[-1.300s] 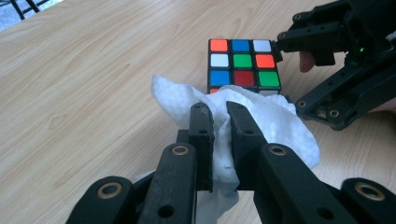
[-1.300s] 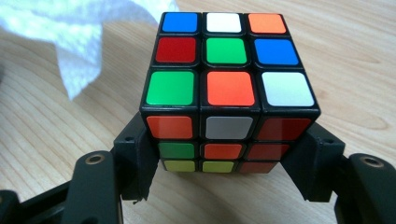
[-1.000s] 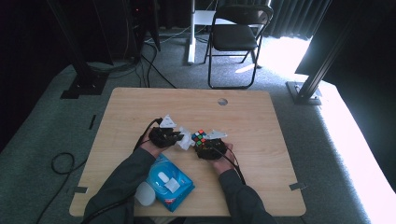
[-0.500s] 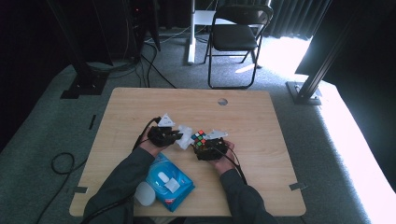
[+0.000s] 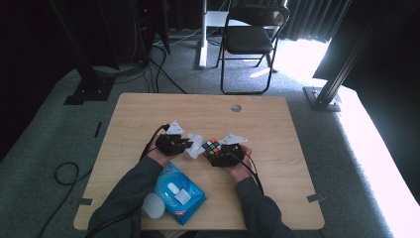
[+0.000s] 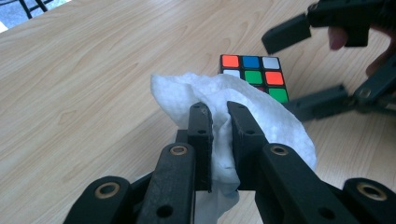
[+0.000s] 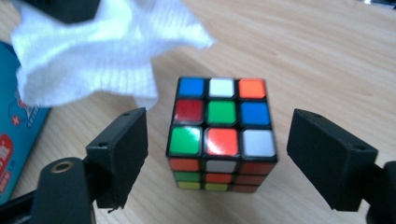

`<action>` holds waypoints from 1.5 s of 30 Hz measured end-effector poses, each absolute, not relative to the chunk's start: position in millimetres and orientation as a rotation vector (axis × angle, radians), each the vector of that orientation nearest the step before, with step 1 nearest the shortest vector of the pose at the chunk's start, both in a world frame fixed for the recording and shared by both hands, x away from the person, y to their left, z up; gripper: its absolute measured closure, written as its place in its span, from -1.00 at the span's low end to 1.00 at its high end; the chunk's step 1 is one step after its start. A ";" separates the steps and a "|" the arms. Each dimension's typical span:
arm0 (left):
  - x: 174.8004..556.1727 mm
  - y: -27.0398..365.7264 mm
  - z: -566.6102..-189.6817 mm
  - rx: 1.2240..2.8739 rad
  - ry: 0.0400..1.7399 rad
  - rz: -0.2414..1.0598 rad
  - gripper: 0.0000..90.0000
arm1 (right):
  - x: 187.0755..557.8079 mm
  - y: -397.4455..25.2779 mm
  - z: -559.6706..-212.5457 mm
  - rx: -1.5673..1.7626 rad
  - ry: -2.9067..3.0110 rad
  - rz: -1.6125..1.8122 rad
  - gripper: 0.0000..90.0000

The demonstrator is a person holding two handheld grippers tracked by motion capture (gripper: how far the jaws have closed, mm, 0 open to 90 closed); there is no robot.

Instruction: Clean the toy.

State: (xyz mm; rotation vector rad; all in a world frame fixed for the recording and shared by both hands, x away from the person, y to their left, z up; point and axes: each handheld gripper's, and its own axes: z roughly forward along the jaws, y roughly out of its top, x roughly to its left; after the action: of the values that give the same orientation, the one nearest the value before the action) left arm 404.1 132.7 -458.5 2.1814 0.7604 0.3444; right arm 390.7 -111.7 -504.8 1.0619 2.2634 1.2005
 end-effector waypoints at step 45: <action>405.4 102.6 -470.7 2.311 0.715 0.351 0.81 | 419.6 -134.3 -506.4 1.367 2.261 1.361 0.58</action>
State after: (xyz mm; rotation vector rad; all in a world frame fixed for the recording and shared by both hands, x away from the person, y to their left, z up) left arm 405.4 102.6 -470.7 2.3111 0.7146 0.3508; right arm 419.6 -134.3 -506.4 1.3671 2.2611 1.3614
